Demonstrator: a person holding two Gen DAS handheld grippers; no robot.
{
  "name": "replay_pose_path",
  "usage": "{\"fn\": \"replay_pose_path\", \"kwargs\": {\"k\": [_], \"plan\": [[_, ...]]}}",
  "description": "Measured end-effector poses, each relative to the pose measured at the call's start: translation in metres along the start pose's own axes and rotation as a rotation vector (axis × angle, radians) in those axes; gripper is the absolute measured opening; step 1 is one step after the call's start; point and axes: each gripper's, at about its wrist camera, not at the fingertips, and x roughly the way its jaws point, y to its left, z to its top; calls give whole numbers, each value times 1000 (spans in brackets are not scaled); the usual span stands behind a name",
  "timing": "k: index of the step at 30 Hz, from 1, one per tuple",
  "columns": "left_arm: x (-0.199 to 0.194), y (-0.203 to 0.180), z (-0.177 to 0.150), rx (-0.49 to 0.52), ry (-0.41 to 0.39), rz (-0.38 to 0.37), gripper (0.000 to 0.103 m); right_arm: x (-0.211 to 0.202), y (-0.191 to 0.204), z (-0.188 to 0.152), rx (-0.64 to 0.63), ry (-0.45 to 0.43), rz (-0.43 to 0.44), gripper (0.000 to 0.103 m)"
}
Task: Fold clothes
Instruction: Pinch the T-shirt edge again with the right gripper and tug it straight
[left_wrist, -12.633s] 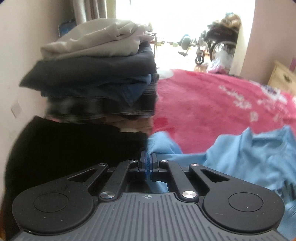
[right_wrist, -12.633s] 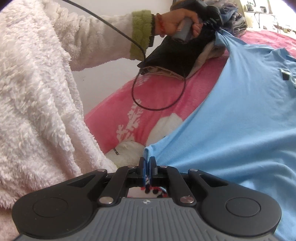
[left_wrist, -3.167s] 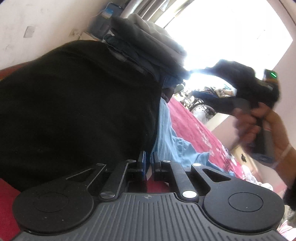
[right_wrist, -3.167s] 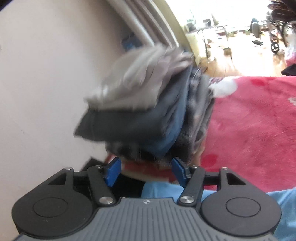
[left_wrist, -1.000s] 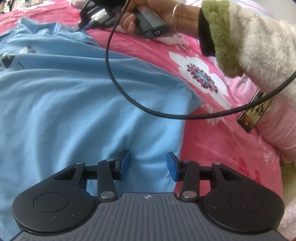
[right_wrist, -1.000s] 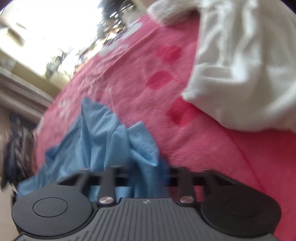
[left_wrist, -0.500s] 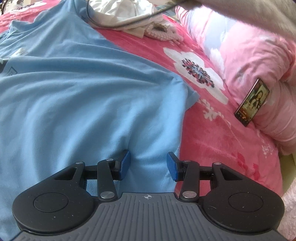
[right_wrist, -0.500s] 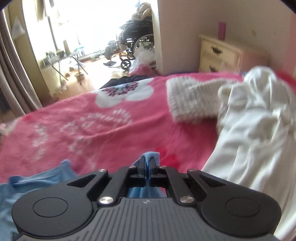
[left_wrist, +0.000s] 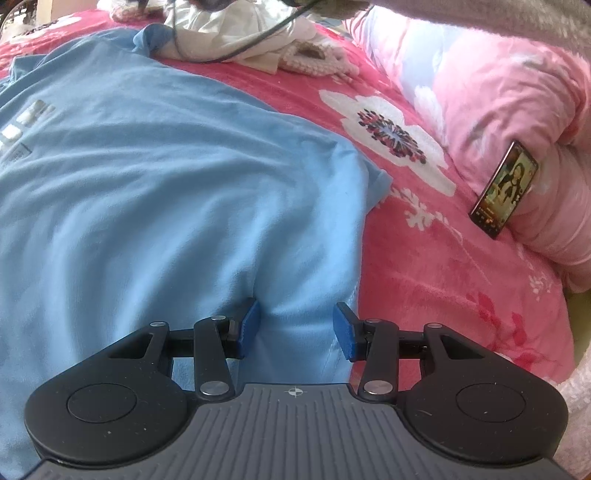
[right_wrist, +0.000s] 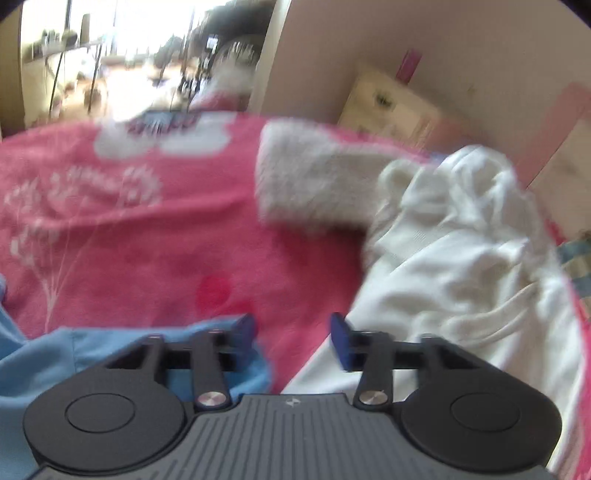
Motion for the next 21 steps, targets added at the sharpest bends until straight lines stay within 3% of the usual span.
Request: {"fn": "replay_pose_path", "kwargs": {"k": [2,5,14,21], "plan": [[0,0,1,1,4,-2,45,-25,-21,2,62,-59,50,53],[0,0,2,5,8,-3,45,-81,-66,-6,226,-101,236,53],[-1,-9,2,46,7,20,47,-221,-148,-147,423,123,462,54],[-5,-15,5,83,20,23,47,-238,-165,-300,577,316,432,55]]}}
